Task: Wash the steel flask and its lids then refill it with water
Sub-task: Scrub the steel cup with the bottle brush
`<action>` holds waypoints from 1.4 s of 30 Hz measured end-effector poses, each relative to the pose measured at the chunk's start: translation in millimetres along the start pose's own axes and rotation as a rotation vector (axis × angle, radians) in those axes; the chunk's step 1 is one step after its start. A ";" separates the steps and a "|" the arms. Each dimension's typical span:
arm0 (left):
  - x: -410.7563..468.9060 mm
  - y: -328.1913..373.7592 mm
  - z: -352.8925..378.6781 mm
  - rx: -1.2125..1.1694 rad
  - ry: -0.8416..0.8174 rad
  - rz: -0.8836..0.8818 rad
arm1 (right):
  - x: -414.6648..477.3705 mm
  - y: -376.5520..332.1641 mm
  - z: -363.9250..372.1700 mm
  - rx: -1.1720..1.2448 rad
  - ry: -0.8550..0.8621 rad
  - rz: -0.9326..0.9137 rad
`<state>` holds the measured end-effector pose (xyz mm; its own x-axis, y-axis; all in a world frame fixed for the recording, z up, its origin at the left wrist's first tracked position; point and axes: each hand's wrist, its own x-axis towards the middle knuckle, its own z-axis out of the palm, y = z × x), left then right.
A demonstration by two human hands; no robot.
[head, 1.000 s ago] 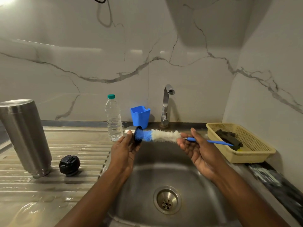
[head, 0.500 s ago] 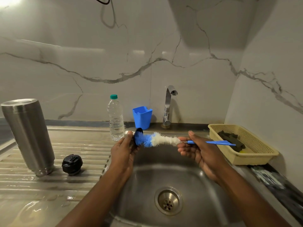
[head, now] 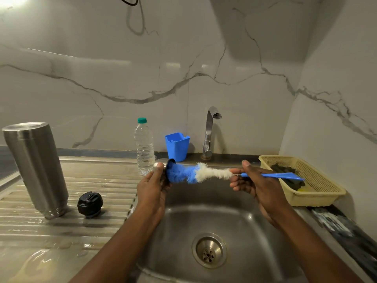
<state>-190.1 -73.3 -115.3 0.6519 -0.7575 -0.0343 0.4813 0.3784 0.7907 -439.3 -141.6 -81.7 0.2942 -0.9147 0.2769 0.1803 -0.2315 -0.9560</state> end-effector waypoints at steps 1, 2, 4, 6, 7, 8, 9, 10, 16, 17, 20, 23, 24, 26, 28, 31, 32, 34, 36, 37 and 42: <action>-1.4 -1.4 0.2 0.001 -0.003 -0.008 | -1.6 2.8 2.8 -0.009 -0.020 0.004; -2.4 -2.4 0.6 0.003 -0.004 -0.019 | -3.2 6.1 6.5 -0.026 -0.051 0.009; -2.9 -2.7 1.2 0.005 0.009 -0.029 | -4.7 9.7 10.6 -0.072 -0.101 0.005; -0.6 -0.4 0.6 -0.006 0.019 -0.023 | -3.1 6.0 7.0 -0.063 -0.089 -0.009; 0.4 0.8 0.3 -0.012 0.023 -0.019 | -1.4 3.6 3.1 -0.039 -0.061 -0.013; 1.2 1.5 0.1 -0.013 0.026 -0.017 | 0.0 1.9 -0.4 -0.015 -0.031 -0.016; 1.3 1.2 -0.5 -0.008 0.028 -0.018 | 0.5 2.0 -2.3 -0.002 -0.008 -0.017; 0.6 0.2 -0.7 -0.003 0.026 -0.023 | 0.2 3.6 -1.4 0.002 -0.005 -0.014; 1.8 -1.9 -1.9 -0.005 0.017 -0.023 | -1.3 8.6 7.3 -0.039 -0.062 -0.018; 2.4 -0.8 -1.1 -0.016 0.019 -0.012 | 0.4 6.4 3.4 -0.010 -0.028 -0.020; -1.3 -1.8 2.5 0.002 0.002 -0.017 | 2.3 6.9 -1.7 0.055 0.036 -0.007; -5.6 -6.0 3.7 0.018 -0.022 -0.043 | -0.7 13.2 8.2 0.022 -0.016 0.015; -4.9 -5.8 3.6 0.013 -0.015 -0.041 | -1.1 13.2 10.4 0.007 -0.032 0.010; -1.2 -1.6 2.4 -0.009 0.012 -0.024 | -0.3 9.0 8.9 0.000 -0.034 -0.014; 1.3 1.6 0.6 -0.036 0.028 -0.014 | 1.7 5.4 3.5 0.013 0.006 -0.033; -0.3 -2.8 -0.5 -0.014 0.001 -0.036 | 1.7 8.4 3.1 0.041 0.027 -0.014; -1.0 -5.0 0.3 -0.007 -0.012 -0.047 | 1.1 10.6 4.9 0.044 0.016 -0.004; -1.8 -6.5 2.9 0.000 -0.020 -0.054 | 0.8 11.0 6.6 0.036 0.003 -0.001; 0.4 -4.9 3.5 -0.019 -0.002 -0.041 | 2.2 5.3 2.1 0.036 0.033 -0.024; 3.0 -3.6 1.9 -0.028 0.021 -0.042 | 3.2 1.0 -1.5 0.035 0.061 -0.044; 15.2 -0.3 -7.0 -0.099 0.101 -0.090 | 7.4 -16.3 -9.9 0.020 0.179 -0.136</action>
<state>-176.3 -81.2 -120.4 0.6568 -0.7353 -0.1671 0.5924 0.3661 0.7177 -449.3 -147.8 -65.1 0.0950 -0.9203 0.3794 0.2257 -0.3513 -0.9086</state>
